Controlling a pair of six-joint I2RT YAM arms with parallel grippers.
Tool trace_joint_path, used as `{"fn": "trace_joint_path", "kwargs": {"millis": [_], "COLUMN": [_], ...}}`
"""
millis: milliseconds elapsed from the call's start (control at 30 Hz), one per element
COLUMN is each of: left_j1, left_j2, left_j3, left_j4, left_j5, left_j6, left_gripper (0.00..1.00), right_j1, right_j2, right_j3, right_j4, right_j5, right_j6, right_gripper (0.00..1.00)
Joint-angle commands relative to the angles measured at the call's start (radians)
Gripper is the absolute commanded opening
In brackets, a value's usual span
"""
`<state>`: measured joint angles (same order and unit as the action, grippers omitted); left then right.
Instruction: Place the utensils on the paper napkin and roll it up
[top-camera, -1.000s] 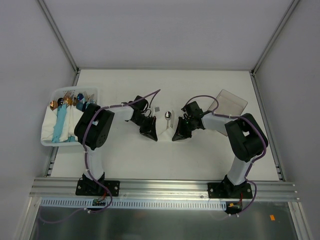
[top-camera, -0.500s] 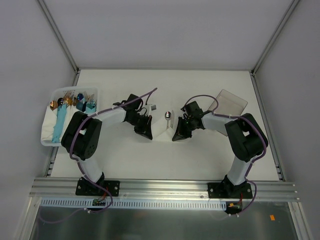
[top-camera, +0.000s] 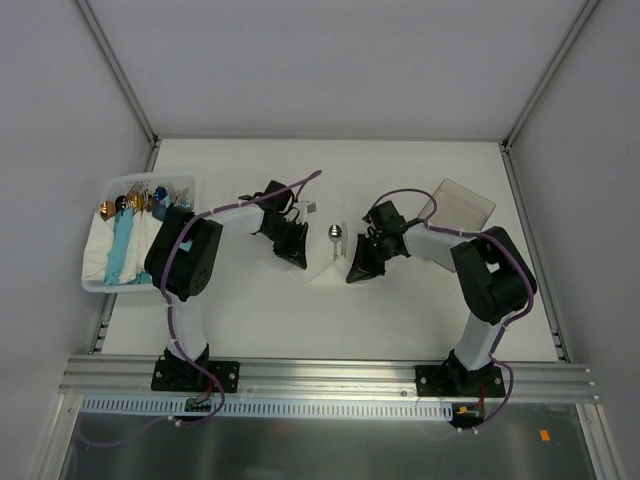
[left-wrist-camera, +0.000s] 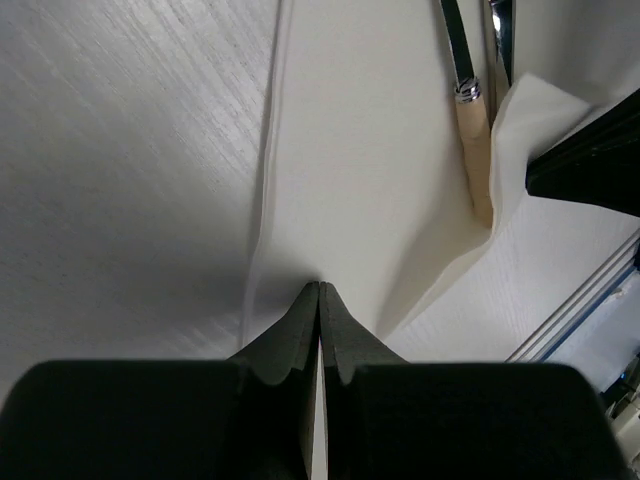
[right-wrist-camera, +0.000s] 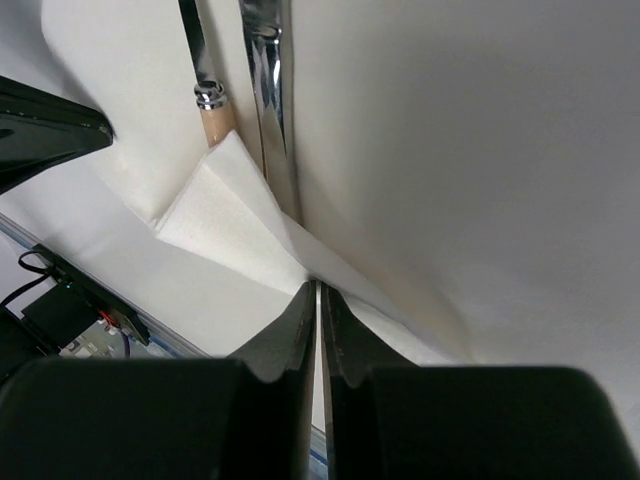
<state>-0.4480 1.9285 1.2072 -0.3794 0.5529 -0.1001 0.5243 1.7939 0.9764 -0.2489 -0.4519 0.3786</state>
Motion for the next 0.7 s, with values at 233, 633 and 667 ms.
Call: {"fn": "trace_joint_path", "kwargs": {"millis": [233, 633, 667], "left_j1": [0.003, 0.003, 0.003], "left_j2": [0.004, -0.056, -0.057], "left_j3": [-0.028, -0.1, -0.101], "left_j4": [-0.087, -0.101, -0.102], "left_j5": [-0.08, -0.076, -0.076], "left_j6": [0.069, 0.12, 0.12], "left_gripper": [0.0, 0.0, 0.0], "right_j1": [-0.02, -0.014, -0.01], "right_j2": [-0.087, 0.005, 0.007], "right_j3": [0.064, 0.077, 0.077], "right_j4": [-0.081, -0.076, -0.073], "right_j5": [0.022, 0.025, 0.025], "right_j6": [-0.024, -0.053, -0.053], "right_gripper": [0.09, 0.08, 0.08]}}
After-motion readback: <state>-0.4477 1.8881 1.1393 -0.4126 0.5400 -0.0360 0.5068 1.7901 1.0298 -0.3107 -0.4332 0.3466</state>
